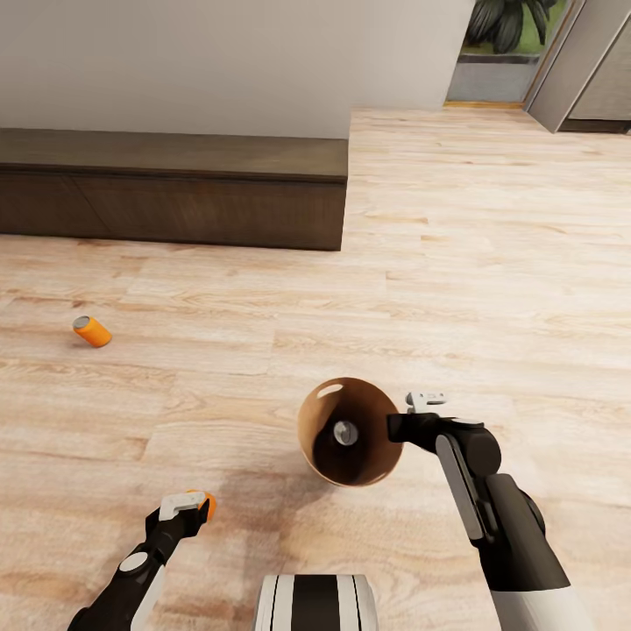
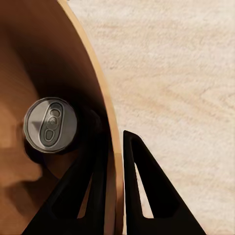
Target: Put the three can of soda from the living room inside the tash can in the kitchen.
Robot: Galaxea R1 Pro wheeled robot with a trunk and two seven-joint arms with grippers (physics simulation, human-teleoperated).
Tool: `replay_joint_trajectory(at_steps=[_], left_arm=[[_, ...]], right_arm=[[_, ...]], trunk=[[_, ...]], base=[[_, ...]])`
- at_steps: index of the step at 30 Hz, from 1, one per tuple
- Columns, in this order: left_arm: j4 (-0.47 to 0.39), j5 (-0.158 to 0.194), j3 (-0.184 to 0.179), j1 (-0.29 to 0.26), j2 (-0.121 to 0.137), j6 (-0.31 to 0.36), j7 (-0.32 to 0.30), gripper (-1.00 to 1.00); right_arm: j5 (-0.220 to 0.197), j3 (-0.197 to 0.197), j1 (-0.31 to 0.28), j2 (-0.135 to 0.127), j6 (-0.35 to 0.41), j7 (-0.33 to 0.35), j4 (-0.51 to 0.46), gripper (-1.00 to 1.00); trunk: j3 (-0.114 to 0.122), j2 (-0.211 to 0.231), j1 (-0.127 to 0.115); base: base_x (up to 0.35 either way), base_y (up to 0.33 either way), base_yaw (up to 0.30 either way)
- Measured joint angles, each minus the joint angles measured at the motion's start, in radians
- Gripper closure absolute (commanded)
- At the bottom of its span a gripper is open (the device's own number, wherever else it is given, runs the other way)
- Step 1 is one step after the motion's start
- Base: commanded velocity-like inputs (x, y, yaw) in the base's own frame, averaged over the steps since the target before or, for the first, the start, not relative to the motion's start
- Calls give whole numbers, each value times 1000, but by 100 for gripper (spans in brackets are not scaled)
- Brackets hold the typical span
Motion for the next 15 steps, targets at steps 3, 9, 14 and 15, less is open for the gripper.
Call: replay_joint_trajectory(at_steps=[3, 9, 14, 15], left_arm=[[0, 0, 0, 0, 0, 0, 0, -100], [0, 0, 0, -1, 0, 0, 0, -100], [0, 0, 0, -1, 0, 0, 0, -100], [0, 0, 0, -1, 0, 0, 0, -100]], right_arm=[[-47, 0, 0, 0, 0, 1, 0, 100], [-41, 0, 0, -1, 0, 0, 0, 100], [-62, 0, -4, -2, 0, 0, 0, 100], [-59, 0, -5, -2, 0, 0, 0, 100]], trunk=[[0, 0, 0], [0, 0, 0], [0, 0, 0], [0, 0, 0]], base=[[0, 0, 0], [0, 0, 0], [0, 0, 0], [0, 0, 0]])
